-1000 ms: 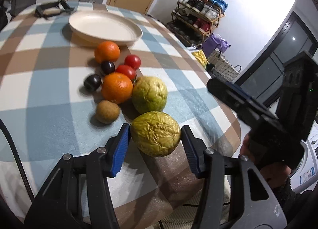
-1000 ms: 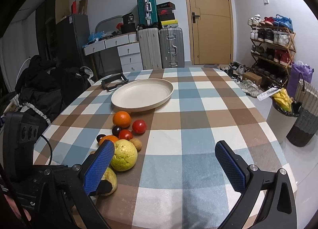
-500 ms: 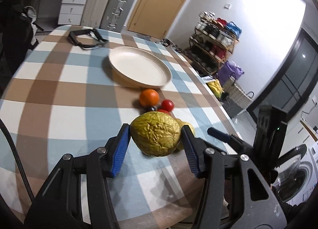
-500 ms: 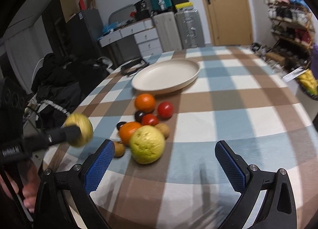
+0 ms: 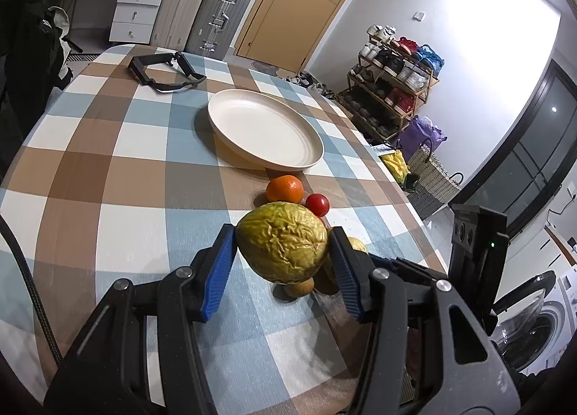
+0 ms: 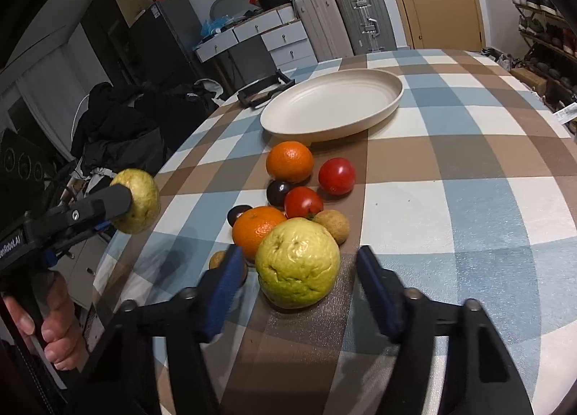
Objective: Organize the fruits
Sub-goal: 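Close the left tool on the wrinkled fruit while the right tool grasps the smooth green fruit, then carry both green fruits over the cream plate and release them onto it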
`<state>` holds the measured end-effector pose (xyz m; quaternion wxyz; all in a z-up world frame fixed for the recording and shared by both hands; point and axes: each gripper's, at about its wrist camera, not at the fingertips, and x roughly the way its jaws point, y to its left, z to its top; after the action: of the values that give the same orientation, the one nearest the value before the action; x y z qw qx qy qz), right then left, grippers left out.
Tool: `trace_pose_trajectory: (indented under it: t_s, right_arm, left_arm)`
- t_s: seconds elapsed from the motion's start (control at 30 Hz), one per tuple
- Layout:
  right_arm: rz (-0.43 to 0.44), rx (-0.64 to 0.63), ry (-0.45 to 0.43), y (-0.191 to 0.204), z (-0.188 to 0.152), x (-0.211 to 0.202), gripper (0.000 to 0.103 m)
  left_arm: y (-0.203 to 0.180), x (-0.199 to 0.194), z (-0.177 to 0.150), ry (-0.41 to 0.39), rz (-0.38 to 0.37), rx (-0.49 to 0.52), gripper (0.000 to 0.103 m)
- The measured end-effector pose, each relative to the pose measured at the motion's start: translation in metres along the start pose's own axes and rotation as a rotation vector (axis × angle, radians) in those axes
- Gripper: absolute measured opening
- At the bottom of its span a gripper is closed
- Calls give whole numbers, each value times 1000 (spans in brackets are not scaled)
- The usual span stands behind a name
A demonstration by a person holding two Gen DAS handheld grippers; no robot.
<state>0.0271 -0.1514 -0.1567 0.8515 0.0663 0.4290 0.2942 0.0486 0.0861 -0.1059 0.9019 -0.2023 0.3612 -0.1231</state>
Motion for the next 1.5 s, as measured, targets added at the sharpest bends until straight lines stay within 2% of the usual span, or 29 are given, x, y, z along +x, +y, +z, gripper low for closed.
trace_pose_trajectory:
  t_s: [0.23,0.47,0.63,0.87,1.0,1.2,1.5]
  right_arm:
    - [38,22,-8,-6,-1,-6,49]
    - [75,20,-85,-10,15,-30,49]
    - [83,18,-102,-18,48,-32,49]
    - [110,22,-116,-34,118,-22,49]
    - [119,28,-109,-45,161,-6,49]
    - [120,21,-77,-60,208,32,49]
    - [121,48,8,-89,239,109,49]
  left_arm:
    - [2,10,12,-1,4,3,50]
    - [3,29,36,0,2,5,50]
    - [7,43,66,-15,19,-10,50]
    - [11,79,125,-30,39,9,50]
    - [9,104,158,-37,58,43,50]
    - [14,155,198,-14,73,72,50]
    - [34,226,213,65,90,99,50]
